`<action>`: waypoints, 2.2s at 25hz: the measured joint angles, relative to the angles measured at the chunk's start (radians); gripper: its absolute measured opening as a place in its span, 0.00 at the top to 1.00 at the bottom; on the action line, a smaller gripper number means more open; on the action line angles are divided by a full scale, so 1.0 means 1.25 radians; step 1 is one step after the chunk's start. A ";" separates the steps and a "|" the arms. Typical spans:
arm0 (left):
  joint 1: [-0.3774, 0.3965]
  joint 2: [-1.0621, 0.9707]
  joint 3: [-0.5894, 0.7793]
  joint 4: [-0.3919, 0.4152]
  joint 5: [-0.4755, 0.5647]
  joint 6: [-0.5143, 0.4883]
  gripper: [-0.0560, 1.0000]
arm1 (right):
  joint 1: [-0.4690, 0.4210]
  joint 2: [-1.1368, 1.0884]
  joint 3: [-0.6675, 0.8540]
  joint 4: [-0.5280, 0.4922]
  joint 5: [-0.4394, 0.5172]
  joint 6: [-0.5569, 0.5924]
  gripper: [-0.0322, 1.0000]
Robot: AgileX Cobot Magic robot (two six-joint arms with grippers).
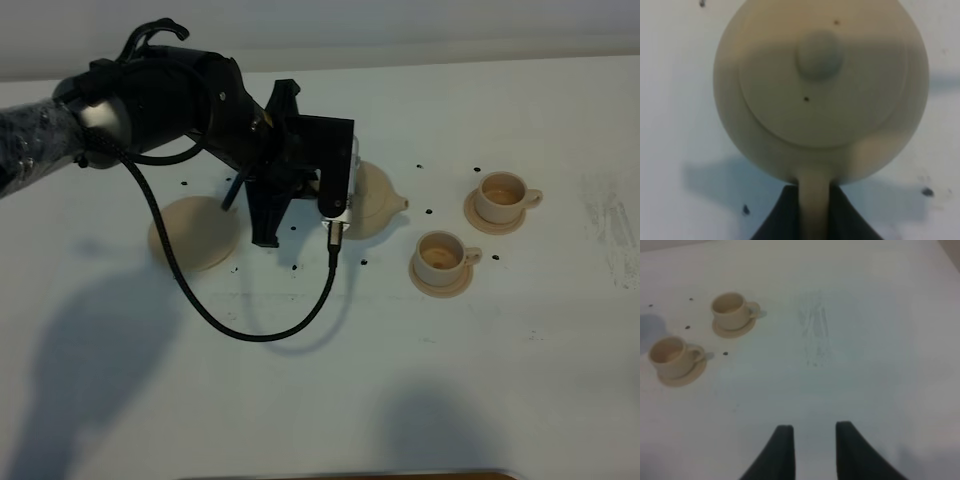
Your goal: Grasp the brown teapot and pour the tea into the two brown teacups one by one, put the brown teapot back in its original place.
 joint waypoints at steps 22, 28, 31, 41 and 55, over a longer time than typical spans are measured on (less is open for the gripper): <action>-0.046 0.037 -0.001 0.000 -0.067 0.108 0.87 | 0.000 0.000 0.000 0.000 0.000 -0.001 0.75; -0.048 0.046 -0.001 0.038 -0.100 0.110 0.87 | 0.000 0.000 0.000 0.000 0.000 0.000 0.75; -0.048 0.047 -0.001 0.049 -0.114 0.111 0.87 | 0.000 0.000 0.000 0.000 0.000 0.000 0.75; -0.063 0.047 -0.001 0.072 -0.137 0.135 0.87 | 0.000 0.000 0.000 0.000 0.000 -0.001 0.75; -0.076 0.047 -0.001 0.111 -0.155 0.168 0.87 | 0.000 0.000 0.000 0.000 0.000 -0.001 0.75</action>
